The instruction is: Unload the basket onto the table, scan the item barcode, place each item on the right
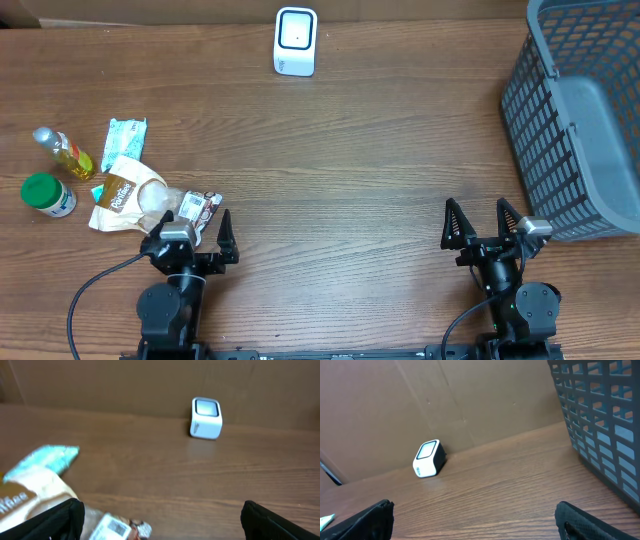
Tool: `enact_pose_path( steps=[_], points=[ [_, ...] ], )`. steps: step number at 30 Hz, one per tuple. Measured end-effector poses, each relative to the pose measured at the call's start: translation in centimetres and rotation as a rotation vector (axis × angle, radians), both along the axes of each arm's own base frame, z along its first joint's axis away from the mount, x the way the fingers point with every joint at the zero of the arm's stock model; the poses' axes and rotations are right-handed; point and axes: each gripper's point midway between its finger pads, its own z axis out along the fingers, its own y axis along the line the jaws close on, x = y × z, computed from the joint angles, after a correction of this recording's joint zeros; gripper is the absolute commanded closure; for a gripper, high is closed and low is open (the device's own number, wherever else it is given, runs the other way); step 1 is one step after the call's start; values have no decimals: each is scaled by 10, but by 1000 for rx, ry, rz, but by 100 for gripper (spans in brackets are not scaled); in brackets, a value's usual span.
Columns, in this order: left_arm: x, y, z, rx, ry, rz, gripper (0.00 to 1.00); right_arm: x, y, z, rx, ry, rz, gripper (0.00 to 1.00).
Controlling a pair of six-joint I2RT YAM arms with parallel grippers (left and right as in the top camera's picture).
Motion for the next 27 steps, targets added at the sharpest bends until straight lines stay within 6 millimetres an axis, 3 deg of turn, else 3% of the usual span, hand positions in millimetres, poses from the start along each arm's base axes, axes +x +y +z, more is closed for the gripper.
enact_pose_path(
  steps=[4, 27],
  points=[
    [-1, 0, 9, 51, -40, -5, 0, 0, 0, 0, 0, 0, 1, 0],
    [-1, 1, 9, 98, -43, -7, 0, 0, 0, 0, 0, 0, 0, 0]
  ],
)
